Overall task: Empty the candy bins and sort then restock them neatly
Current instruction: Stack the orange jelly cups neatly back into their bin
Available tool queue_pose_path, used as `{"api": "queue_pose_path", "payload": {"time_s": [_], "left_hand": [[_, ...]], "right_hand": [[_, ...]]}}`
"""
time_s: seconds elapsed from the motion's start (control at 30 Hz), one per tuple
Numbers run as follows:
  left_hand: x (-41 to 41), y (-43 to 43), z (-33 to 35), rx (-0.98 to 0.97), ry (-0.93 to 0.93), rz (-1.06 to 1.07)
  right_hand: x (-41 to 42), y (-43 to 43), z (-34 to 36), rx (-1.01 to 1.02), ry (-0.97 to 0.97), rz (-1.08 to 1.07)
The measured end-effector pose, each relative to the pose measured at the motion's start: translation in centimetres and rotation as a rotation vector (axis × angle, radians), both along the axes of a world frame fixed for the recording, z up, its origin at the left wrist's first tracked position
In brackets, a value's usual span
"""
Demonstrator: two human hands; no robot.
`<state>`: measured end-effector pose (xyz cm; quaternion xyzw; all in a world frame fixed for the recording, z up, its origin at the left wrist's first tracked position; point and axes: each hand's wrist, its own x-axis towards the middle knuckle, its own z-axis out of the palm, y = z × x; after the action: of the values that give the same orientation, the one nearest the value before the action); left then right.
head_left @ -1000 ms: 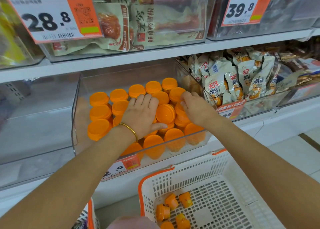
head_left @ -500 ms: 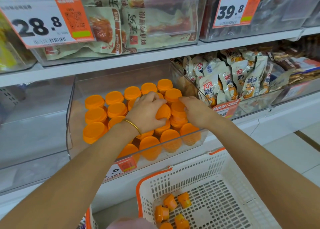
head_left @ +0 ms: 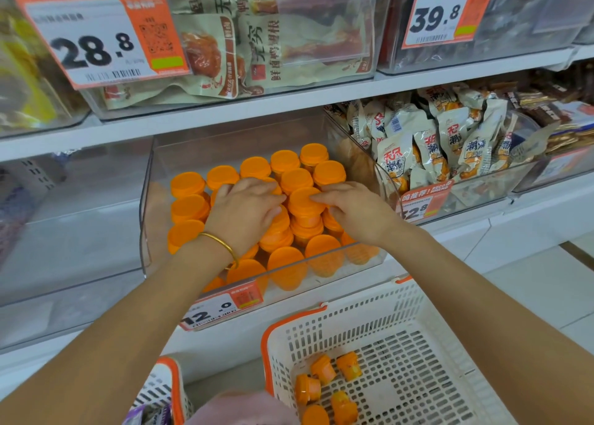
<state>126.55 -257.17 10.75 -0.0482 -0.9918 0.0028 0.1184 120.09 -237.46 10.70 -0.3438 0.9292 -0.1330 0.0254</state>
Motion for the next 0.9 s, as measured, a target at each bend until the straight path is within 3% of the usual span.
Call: {"api": "queue_pose_path", "payload": {"time_s": [0.27, 0.57, 0.63, 0.73, 0.83, 0.9], "left_hand": [[0.5, -0.4, -0.3, -0.094, -0.093, 0.064], [0.6, 0.0, -0.9, -0.005, -0.073, 0.102], [1.4, 0.1, -0.4, 0.021, -0.054, 0.113], [3.7, 1.6, 0.6, 0.121, 0.119, 0.043], [6.8, 4.4, 0.2, 0.267, 0.293, -0.166], [8.6, 6.7, -1.5, 0.292, 0.272, -0.304]], "right_hand": [[-0.1, -0.3, -0.2, -0.077, -0.082, -0.034], [-0.4, -0.1, -0.6, -0.139, -0.088, -0.001], [0.3, 0.4, -0.1, -0.271, -0.062, 0.0], [2.3, 2.7, 0.8, -0.601, -0.049, -0.076], [5.8, 5.9, 0.5, -0.887, -0.145, -0.168], [8.3, 7.9, -1.0, -0.971, -0.272, -0.26]]}}
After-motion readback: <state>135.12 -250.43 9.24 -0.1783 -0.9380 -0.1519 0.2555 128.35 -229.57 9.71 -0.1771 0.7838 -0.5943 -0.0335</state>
